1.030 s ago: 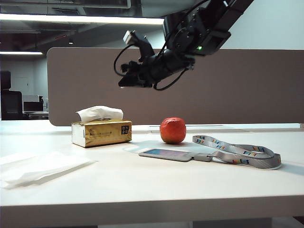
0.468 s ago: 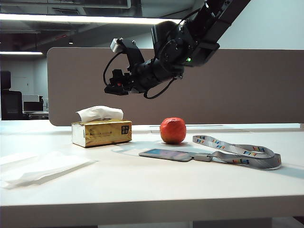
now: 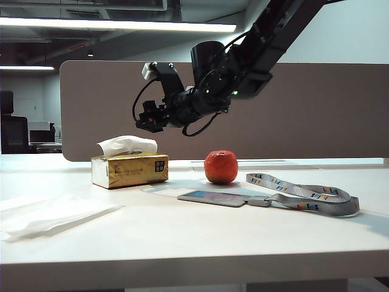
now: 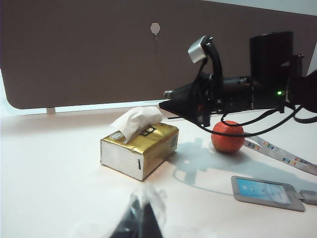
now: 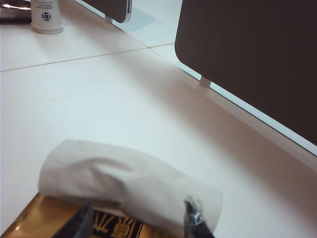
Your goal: Pull out a tissue from the tissue box and use it to cover the ID card on the tabletop.
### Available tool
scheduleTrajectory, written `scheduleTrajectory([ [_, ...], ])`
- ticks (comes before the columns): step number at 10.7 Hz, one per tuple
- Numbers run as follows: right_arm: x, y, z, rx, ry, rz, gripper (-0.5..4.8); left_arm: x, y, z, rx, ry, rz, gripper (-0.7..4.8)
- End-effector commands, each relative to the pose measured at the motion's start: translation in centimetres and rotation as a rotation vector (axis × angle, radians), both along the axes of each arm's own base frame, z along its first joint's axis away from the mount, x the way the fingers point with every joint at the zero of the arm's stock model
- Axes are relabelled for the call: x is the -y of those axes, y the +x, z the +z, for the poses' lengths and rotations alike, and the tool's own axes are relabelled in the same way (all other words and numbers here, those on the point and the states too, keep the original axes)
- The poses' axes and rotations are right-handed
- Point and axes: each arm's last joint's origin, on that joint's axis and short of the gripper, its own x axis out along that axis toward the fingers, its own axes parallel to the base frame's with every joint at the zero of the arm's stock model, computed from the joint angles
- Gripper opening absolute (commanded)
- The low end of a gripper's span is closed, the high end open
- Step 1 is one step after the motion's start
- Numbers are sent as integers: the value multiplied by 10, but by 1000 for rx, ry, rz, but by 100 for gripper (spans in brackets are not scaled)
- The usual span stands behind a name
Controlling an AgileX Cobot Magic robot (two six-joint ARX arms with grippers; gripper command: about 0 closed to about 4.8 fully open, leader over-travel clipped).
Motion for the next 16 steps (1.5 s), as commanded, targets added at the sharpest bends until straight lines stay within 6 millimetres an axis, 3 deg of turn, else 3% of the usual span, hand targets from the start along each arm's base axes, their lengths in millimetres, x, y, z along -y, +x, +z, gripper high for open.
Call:
scheduleTrajectory([
  [1,-9,14,2,18,15,-29,235,0,0,2,14,-2,-6,-6],
  [7,1,27,-27,-10,-7,-76,257,0,0,2,14,-2,-6,-6],
  [13,1,28,-29,8,4,-72,267,0,0,2,14,-2,-8,-6],
  [16,-8,36,-16,11,6,-68,267,0,0,2,14,-1,-10,-6],
])
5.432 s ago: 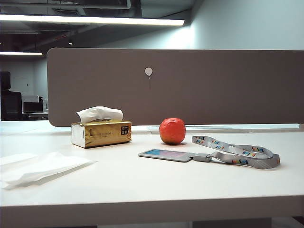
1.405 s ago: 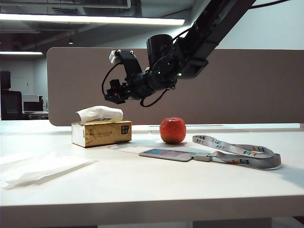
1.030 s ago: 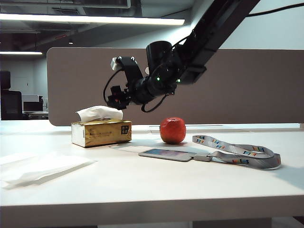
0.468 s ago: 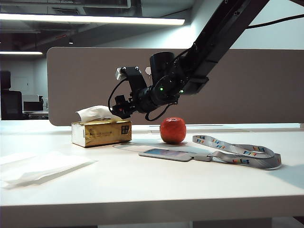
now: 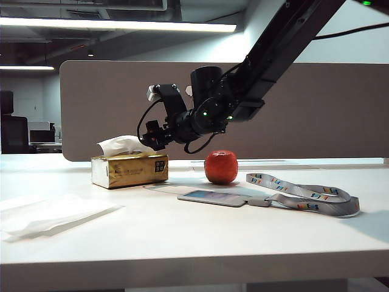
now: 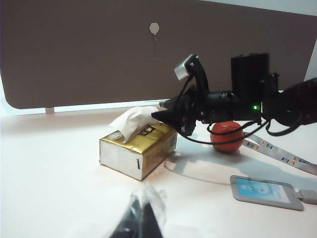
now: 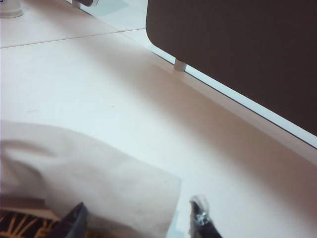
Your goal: Pull out a tissue from the tissue box and use it to cover the ID card on the tabletop.
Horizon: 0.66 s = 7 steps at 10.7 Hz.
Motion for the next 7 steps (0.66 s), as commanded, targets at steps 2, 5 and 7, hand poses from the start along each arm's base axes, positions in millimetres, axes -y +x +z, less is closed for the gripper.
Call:
scheduleTrajectory([
  [2,-7,4,11,1,5,7,266,0,0,2,14,-2,-8,-6],
  [5,-11,2,1,-33,-13,22,266,0,0,2,15,-2,-7,-6],
  [7,-11,2,1,-33,-13,22,216,0,0,2,14,-2,-7,-6],
])
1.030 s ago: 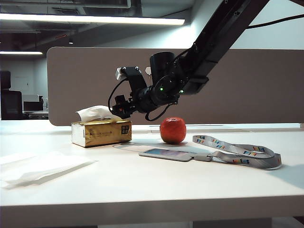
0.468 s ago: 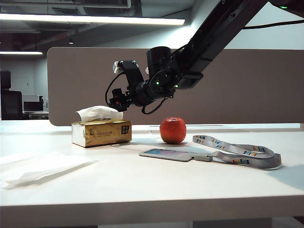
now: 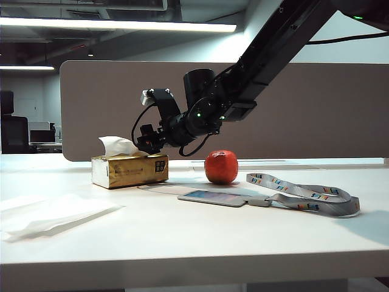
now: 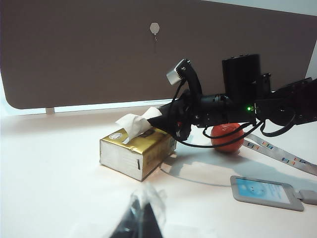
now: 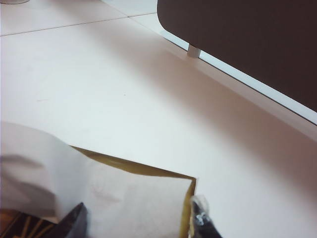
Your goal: Pull out a tissue from the tissue box and use it to cover the ID card on the tabletop.
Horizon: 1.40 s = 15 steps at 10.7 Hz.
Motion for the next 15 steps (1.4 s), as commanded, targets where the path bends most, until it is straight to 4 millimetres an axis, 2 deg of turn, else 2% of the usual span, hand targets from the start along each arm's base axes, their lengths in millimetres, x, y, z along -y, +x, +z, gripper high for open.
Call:
scheduleTrajectory([
  [1,-1,0,5,18,16,5,89,0,0,2,14,-2,-6,-6],
  [2,-1,0,6,19,16,4,10,0,0,2,14,-2,-6,-6],
  [3,-1,0,6,19,16,4,-6,0,0,2,14,-2,-7,-6],
  [6,-1,-2,18,51,35,6,-6,0,0,2,14,-2,-6,-6],
  [7,0,-3,34,90,58,6,-6,0,0,2,14,-2,-6,-6],
  [8,4,-10,73,159,98,6,-6,0,0,2,14,-2,-6,-6],
  [10,6,-13,85,177,109,7,-6,0,0,2,14,-2,-5,-6],
  [14,17,-33,149,253,156,34,-6,0,0,2,14,-2,-3,-6],
  [15,21,-40,162,226,140,33,-6,0,0,2,14,-2,-3,-6],
])
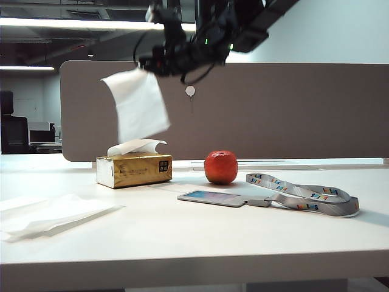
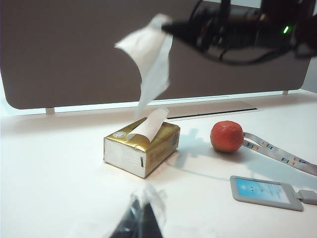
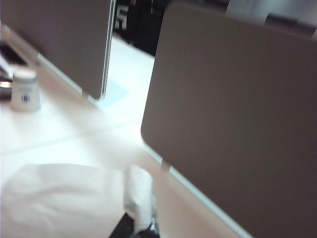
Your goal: Pull out a tissue from the tissue box and use it to cover the ID card on the tabletop.
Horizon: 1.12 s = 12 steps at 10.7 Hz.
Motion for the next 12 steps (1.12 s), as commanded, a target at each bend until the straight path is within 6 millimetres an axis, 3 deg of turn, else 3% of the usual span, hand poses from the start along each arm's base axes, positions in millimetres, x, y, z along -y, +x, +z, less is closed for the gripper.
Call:
scheduleTrajectory([
  [1,11,-19,31,-104,-60,10,-6,0,0,2,14,-2,-4,-6],
  [2,18,-31,29,-275,-169,18,-6,0,0,2,14,-2,-4,-6],
  [3,19,-33,27,-311,-191,18,-6,0,0,2,14,-2,-4,-6],
  [8,49,-49,53,-404,-234,-18,-6,0,0,2,16,1,-3,-6],
  [12,58,-59,52,-497,-301,-13,-6,0,0,2,16,1,-3,-6],
])
